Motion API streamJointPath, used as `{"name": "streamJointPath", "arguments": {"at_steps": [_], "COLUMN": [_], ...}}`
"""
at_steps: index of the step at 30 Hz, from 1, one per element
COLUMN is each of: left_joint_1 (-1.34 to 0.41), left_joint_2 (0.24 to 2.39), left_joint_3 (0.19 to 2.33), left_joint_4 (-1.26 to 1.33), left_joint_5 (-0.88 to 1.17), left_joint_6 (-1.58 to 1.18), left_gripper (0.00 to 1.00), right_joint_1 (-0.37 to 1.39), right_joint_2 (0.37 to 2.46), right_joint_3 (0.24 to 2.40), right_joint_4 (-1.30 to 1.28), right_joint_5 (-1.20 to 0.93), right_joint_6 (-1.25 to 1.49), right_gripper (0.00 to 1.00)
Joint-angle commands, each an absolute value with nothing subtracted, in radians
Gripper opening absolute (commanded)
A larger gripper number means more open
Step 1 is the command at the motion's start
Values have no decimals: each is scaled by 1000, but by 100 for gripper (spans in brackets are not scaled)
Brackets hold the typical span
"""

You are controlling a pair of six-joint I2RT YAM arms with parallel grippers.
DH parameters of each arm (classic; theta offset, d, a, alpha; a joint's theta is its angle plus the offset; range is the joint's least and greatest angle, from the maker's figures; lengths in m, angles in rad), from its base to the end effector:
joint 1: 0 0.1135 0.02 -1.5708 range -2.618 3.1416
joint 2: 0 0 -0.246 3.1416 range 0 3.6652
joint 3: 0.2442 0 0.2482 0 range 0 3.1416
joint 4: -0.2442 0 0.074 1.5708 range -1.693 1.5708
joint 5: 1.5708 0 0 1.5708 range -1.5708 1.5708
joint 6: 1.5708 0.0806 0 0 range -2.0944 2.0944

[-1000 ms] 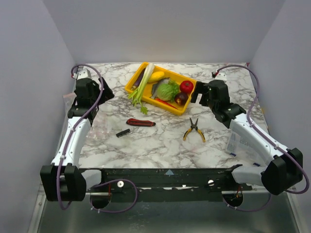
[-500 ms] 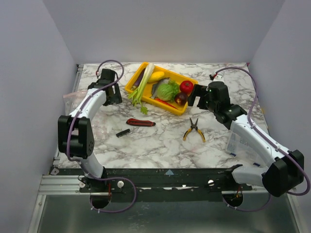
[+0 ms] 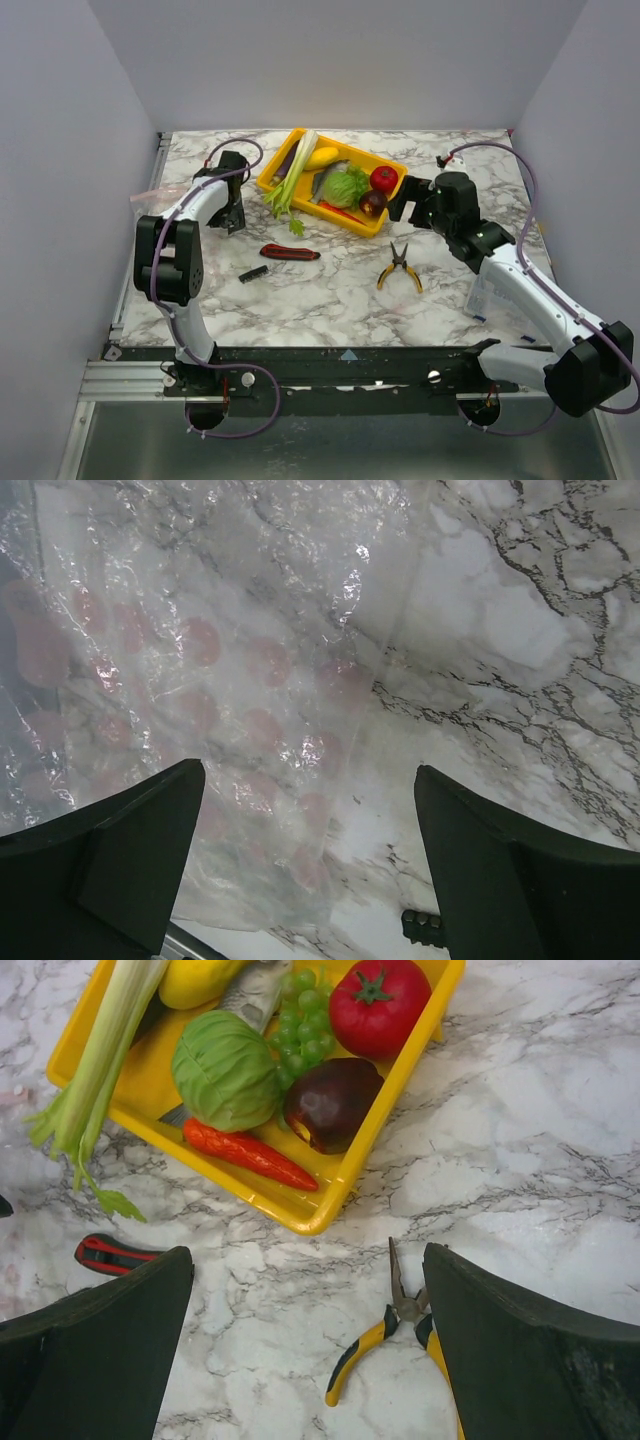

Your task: Place the food in the zip-top bag and seal the zipper

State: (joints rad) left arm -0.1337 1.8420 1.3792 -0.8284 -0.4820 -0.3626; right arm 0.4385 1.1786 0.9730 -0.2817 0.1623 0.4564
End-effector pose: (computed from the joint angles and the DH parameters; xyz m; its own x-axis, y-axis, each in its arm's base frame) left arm 0.3700 -0.0121 0.1569 -0.8876 -0.1977 -0.4161 -0.3460 0.8825 0.3187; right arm 0.2859 0.1197 0.2785 -0.5082 0.2420 -0.8265 -0.0732 0.9441 0.3215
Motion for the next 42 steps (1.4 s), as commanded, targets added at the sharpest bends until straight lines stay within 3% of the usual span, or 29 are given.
{"name": "streamJointPath", "arguments": {"at_steps": [1,4,7,9,12,18,30,42], "left_joint_1": [-122,-103,-88,-85,-83,-80,-115,-312], "left_joint_2": [1895,1921,1928,1927,1924,1905,1604,1086], "left_joint_3": [1407,1414,1417,1418,1408,1389,1266,852], "left_joint_4": [-877,-887,-884,-884,-871,-862,-822,-660], "left_joint_5": [-517,-495,-487,-481,-483,-454,-354,-164], "left_joint_6": [-347,-344,-339,-336,-328,-328,-392,-521], "left_gripper": [88,86,75,59,44,0,0,0], "right_joint_1": [439,439,438,438,439,440,441,568], "right_joint_2": [1158,1154,1153,1155,1161,1169,1214,1416], "right_joint_3": [948,944,939,937,937,944,926,1055], "right_joint_4": [-262,-258,-253,-250,-247,-247,-211,-159], "right_joint_5": [138,137,135,134,128,114,-6,-103], "right_joint_6": [473,475,476,479,483,501,555,766], "right_gripper": [100,100,100,100,100,100,100,100]}}
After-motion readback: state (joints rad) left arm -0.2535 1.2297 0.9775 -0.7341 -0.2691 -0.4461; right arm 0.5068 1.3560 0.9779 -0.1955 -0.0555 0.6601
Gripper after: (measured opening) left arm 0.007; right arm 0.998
